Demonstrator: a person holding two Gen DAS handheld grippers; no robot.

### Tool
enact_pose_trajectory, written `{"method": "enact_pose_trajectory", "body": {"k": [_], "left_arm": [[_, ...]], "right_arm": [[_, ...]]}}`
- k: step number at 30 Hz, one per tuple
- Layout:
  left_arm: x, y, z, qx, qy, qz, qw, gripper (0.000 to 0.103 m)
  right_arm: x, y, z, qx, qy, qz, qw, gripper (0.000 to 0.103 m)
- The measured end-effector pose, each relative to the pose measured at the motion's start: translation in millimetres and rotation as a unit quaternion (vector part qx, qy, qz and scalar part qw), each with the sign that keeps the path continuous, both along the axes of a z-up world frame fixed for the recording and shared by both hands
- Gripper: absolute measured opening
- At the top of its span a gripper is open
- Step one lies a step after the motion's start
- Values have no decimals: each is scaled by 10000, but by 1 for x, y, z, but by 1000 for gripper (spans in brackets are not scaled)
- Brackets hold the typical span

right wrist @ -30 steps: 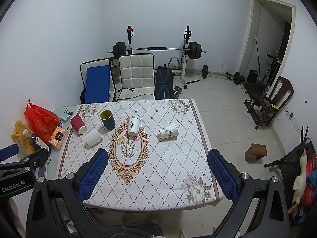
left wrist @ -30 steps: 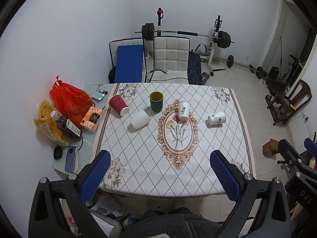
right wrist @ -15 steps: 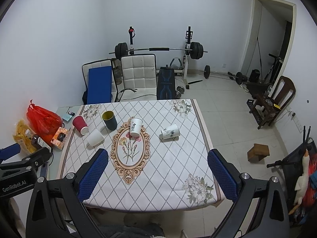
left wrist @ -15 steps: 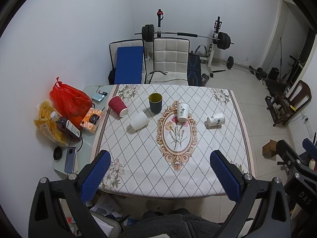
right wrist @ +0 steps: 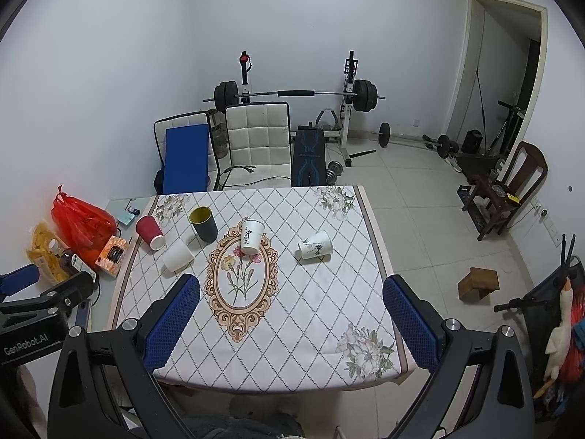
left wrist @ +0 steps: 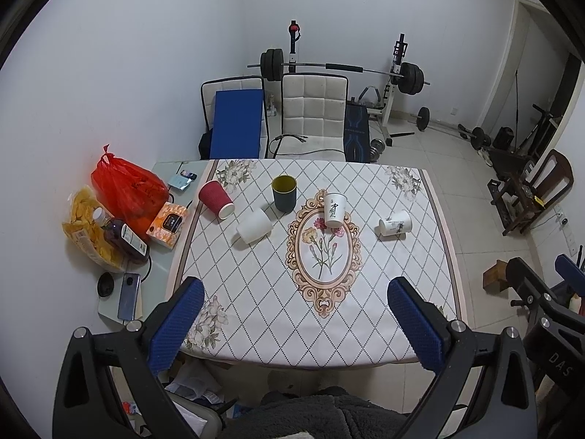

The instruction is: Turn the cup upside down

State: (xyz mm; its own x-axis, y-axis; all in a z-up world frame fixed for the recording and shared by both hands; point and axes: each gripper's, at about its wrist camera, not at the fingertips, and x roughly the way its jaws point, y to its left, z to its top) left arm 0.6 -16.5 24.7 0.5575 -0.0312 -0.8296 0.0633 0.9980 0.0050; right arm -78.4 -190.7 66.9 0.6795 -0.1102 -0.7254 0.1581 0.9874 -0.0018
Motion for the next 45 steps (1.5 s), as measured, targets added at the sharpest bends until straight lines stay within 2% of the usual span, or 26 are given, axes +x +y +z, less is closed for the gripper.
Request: {"method": "enact_pose_trajectory", "body": {"k": [13,16,19,25,29,36,41,45], "left_arm": [[-5,-6,-4,35,-32,53,10000,103],[5,-19,-16,102,18,97,9999,103],[18,-34,-39,182,143,83,9997,103],[44,-66,-102,433,446,11,9981,103],[65,-85,-140,424,686,-47,9967,103],[109,-118,-202,553,1089,-316,9920,103],[145,-137,-237,711,1256,-578,9878,103],[181,-150,-261,821,1378,-817,9837,103]], "right_arm": [[1,-6,-2,116,28,2,9999,102],[7,-16,-13,167,101,-58,9998,102],[19,-31,-35,178,299,-150,9993,102],[52,-69,-114,173,1012,-328,9942,102],[69,-99,-174,238,1460,-407,9882,102],[100,-132,-267,270,2247,-695,9716,102],[125,-144,-324,349,2638,-845,9602,102],[147,-146,-357,371,2940,-1003,9498,102]]}}
